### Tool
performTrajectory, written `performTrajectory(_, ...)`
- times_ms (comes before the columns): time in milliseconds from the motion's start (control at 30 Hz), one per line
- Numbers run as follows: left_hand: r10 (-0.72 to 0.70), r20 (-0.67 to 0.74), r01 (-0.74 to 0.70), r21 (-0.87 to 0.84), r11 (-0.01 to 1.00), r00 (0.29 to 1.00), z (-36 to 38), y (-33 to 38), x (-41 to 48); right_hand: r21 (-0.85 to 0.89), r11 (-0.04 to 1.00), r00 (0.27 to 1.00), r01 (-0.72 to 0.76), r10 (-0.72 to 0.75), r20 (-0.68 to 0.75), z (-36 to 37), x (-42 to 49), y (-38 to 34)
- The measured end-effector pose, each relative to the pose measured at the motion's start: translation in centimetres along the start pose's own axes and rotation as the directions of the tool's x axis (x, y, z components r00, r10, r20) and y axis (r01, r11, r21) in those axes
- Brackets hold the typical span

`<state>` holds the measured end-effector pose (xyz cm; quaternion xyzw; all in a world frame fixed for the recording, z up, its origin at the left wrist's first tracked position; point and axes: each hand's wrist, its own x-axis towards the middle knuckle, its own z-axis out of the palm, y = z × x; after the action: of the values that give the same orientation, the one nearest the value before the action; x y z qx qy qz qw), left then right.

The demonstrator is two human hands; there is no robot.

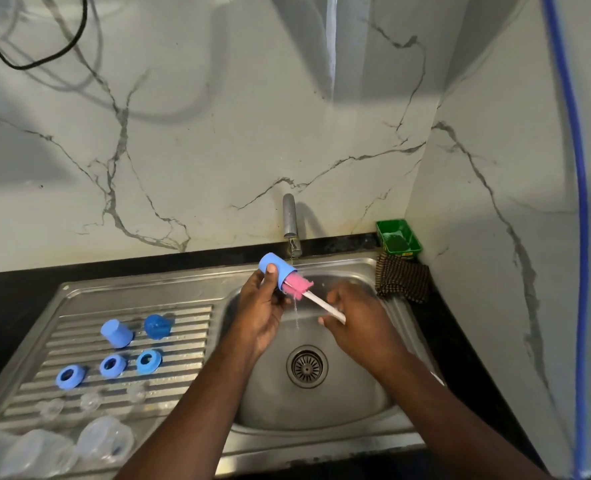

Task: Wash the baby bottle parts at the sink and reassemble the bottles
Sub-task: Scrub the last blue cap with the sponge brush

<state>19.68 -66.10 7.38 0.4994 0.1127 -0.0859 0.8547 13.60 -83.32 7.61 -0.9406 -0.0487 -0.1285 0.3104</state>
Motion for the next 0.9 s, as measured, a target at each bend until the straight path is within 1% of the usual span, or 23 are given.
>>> performTrajectory(100,-0.004,0.031,0.005,-0.038,0.999,1.000,0.2,0.4,0.3,-0.029,0.999,0.999,0.025,-0.025,-0.023,0.1,0.2,0.9)
performTrajectory(133,-0.005,0.028,0.007,-0.064,0.998,1.000,0.1,0.5,0.4,-0.033,0.999,1.000,0.020,-0.020,0.004,0.1,0.5,0.9)
performTrajectory(167,-0.001,0.026,0.003,-0.073,0.997,1.000,0.0,0.4,0.5,0.013,1.000,0.999,0.000,-0.001,0.053,0.3,0.6,0.9)
performTrajectory(200,0.010,0.034,-0.007,-0.079,0.997,0.999,-0.2,0.5,0.8,0.122,0.990,0.990,-0.064,0.047,0.132,0.4,0.9,0.4)
performTrajectory(233,0.019,0.060,-0.015,-0.065,0.998,0.998,-0.3,0.6,0.9,0.287,0.942,0.968,-0.176,0.114,0.222,0.5,1.1,0.0)
performTrajectory(267,0.017,0.092,-0.012,-0.055,0.998,0.996,-0.4,0.7,1.2,0.422,0.854,0.934,-0.304,0.181,0.307,0.4,1.5,-0.1)
performTrajectory(300,0.013,0.126,-0.008,-0.046,0.999,0.992,-0.5,0.8,1.3,0.508,0.757,0.894,-0.410,0.223,0.389,0.0,1.8,-0.2)
performTrajectory(333,0.009,0.151,-0.001,-0.050,0.999,0.988,-0.6,0.8,1.4,0.551,0.687,0.861,-0.474,0.229,0.454,-0.4,2.0,-0.2)
performTrajectory(367,0.000,0.175,0.009,-0.053,0.999,0.985,-0.6,0.9,1.6,0.577,0.638,0.838,-0.509,0.216,0.501,-0.8,2.2,0.0)
performTrajectory(400,-0.005,0.189,0.017,-0.061,0.998,0.982,-0.5,0.9,1.7,0.590,0.615,0.825,-0.523,0.193,0.531,-1.2,2.3,0.0)
performTrajectory(433,-0.007,0.196,0.018,-0.053,0.998,0.981,-0.4,0.9,1.8,0.600,0.597,0.819,-0.532,0.183,0.544,-1.4,2.3,0.0)
performTrajectory(500,-0.001,0.192,0.001,0.001,1.000,0.981,0.0,0.8,2.1,0.621,0.576,0.828,-0.532,0.201,0.523,-1.2,2.6,0.0)
performTrajectory(533,0.007,0.179,-0.015,0.045,0.999,0.984,0.1,0.6,2.2,0.616,0.586,0.838,-0.526,0.232,0.495,-0.9,2.8,-0.1)
performTrajectory(567,0.025,0.156,-0.041,0.101,0.994,0.987,0.3,0.5,2.3,0.591,0.634,0.856,-0.499,0.255,0.449,-0.5,3.1,0.1)
performTrajectory(600,0.043,0.133,-0.062,0.145,0.987,0.990,0.2,0.2,2.3,0.535,0.707,0.875,-0.463,0.269,0.402,0.0,3.4,0.3)
performTrajectory(667,0.072,0.098,-0.092,0.211,0.973,0.993,0.3,0.0,2.3,0.332,0.861,0.904,-0.385,0.281,0.321,1.0,3.7,0.9)
performTrajectory(700,0.081,0.091,-0.099,0.223,0.970,0.993,0.3,0.0,2.3,0.242,0.897,0.906,-0.371,0.292,0.307,1.3,3.7,0.8)
performTrajectory(733,0.078,0.089,-0.096,0.216,0.972,0.993,0.2,-0.1,2.4,0.211,0.894,0.894,-0.396,0.323,0.311,1.6,3.3,0.7)
performTrajectory(767,0.069,0.091,-0.086,0.199,0.976,0.993,0.1,0.0,2.4,0.280,0.837,0.861,-0.470,0.367,0.351,1.9,2.9,0.4)
performTrajectory(800,0.057,0.093,-0.073,0.172,0.982,0.994,0.0,0.0,2.5,0.389,0.717,0.798,-0.579,0.402,0.448,2.0,2.3,-0.1)
performTrajectory(833,0.046,0.099,-0.060,0.146,0.987,0.994,-0.2,-0.1,2.4,0.459,0.569,0.715,-0.682,0.389,0.581,1.9,1.7,-0.3)
performTrajectory(867,0.035,0.115,-0.050,0.125,0.991,0.993,-0.5,-0.2,2.4,0.494,0.448,0.649,-0.746,0.320,0.690,1.5,1.3,-0.5)
performTrajectory(900,0.025,0.137,-0.041,0.115,0.993,0.990,-0.8,-0.3,2.2,0.503,0.384,0.609,-0.774,0.238,0.757,1.1,1.2,-0.3)
